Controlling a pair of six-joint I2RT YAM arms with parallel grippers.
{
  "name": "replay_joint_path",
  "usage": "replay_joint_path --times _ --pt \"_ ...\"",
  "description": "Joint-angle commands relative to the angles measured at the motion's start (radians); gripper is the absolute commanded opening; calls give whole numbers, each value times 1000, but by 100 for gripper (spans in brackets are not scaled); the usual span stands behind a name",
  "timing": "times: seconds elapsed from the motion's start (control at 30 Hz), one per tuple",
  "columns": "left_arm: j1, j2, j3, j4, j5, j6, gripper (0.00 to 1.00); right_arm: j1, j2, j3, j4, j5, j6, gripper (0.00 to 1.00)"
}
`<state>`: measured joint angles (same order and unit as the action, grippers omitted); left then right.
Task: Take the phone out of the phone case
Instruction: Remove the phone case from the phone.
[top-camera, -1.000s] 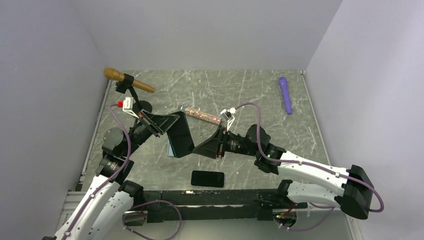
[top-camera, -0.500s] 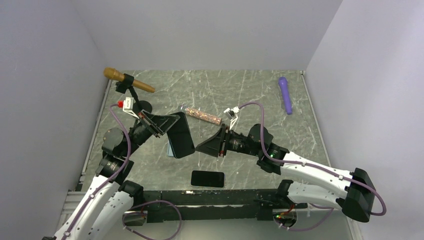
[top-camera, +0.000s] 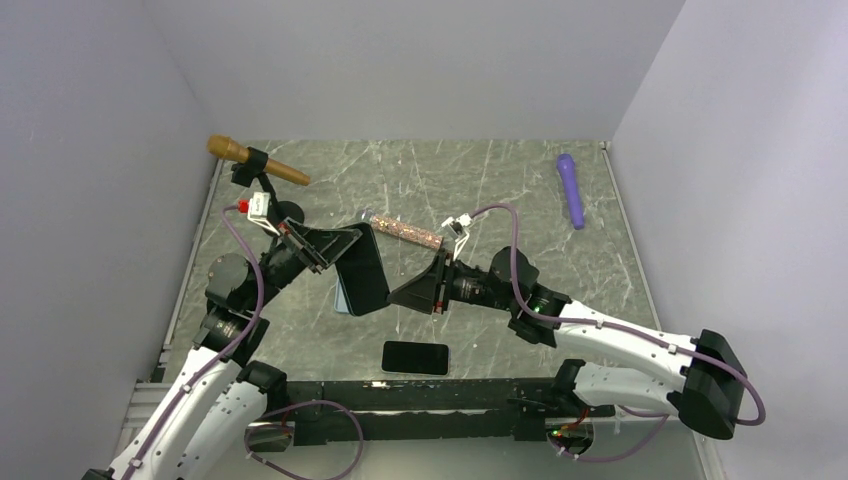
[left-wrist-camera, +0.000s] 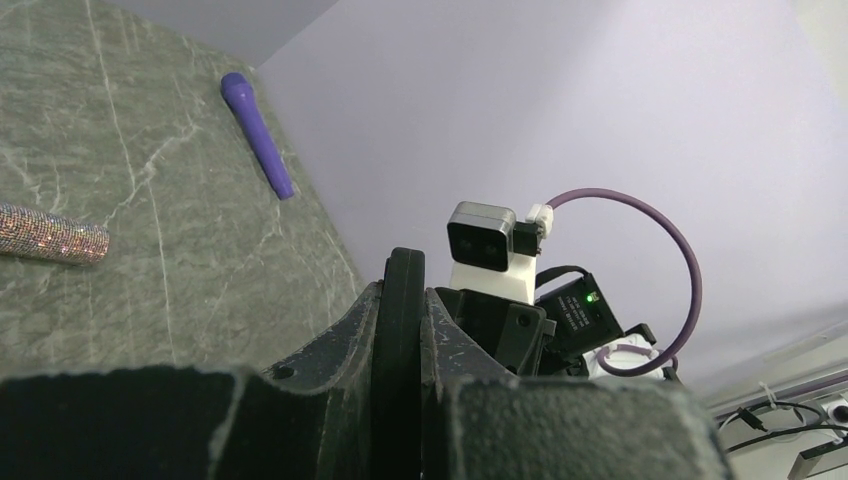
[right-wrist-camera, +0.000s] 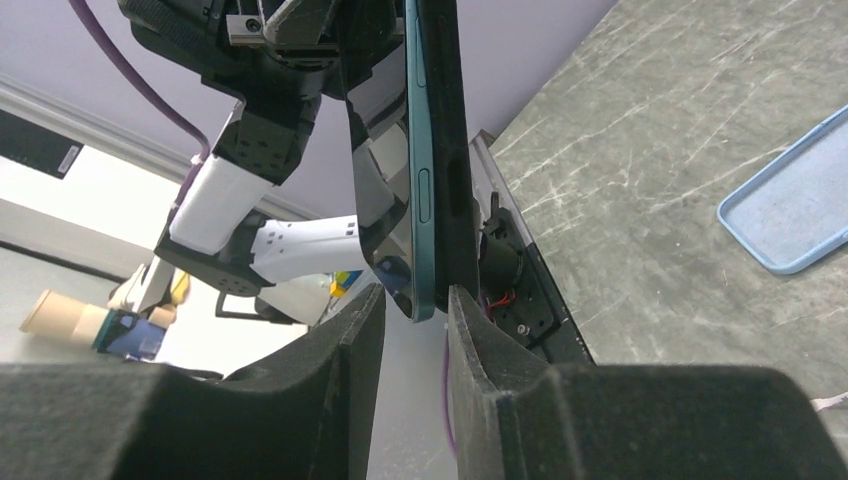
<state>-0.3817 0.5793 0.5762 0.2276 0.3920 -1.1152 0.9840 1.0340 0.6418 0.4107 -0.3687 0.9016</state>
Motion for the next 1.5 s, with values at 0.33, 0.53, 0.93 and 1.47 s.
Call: replay_joint_path --times 0.33,0.53,0.93,1.47 --pt "-2 8 -35 183 24 -88 0 -12 170 -40 501 -151 237 27" --pt "-6 -2 -55 185 38 -101 0 -44 299 -7 704 -199 341 34" --pt "5 -62 0 -87 117 81 69 -141 397 -33 984 -311 518 0" --pt "46 -108 71 -278 385 380 79 -189 271 -89 984 -416 511 0"
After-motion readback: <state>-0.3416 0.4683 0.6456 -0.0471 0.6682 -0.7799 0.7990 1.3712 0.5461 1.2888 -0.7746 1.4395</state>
